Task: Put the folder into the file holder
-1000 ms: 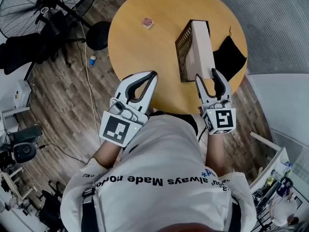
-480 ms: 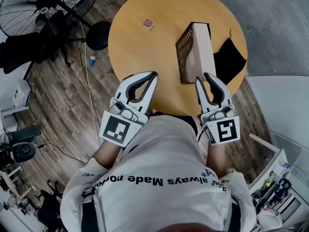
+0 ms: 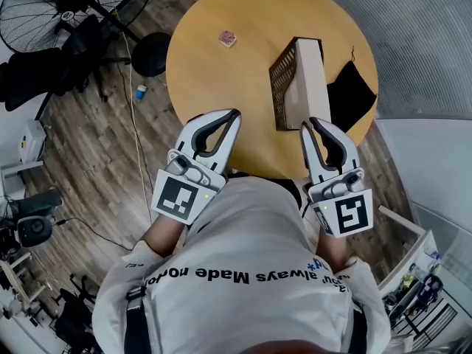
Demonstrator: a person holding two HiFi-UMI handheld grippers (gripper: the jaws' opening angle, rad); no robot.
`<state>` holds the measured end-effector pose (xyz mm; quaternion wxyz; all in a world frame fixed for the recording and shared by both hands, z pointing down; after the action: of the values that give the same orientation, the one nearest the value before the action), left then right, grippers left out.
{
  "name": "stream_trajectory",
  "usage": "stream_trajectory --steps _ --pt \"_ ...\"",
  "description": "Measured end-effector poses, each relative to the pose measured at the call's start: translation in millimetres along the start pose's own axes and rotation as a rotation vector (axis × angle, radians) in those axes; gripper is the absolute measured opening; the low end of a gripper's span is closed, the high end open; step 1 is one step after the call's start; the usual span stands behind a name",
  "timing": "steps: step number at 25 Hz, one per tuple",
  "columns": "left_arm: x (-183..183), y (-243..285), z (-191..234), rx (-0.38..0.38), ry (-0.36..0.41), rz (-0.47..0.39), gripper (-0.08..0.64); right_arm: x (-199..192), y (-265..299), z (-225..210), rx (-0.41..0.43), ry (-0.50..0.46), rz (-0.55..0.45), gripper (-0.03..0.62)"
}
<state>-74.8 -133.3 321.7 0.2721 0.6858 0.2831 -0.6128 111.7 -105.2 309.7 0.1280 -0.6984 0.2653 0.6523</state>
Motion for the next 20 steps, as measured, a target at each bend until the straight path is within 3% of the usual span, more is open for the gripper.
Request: stream_trajectory --steps 20 --pt "5.6 -4.5 3.7 0.013 -0.003 -0.013 0.025 10.4 0.3 6.1 0.01 0.002 -0.004 0.054"
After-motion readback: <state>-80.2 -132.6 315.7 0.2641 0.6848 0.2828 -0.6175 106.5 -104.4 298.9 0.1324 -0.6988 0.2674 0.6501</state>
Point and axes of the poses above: the fingertips, and each gripper's own axes: y forward along the fingers, z to its left, x out of its top, the point moved 6 cm from there along -y, backward along the fingers, and after that the axes turned 10 degrees about y, right-handed, at the moved point
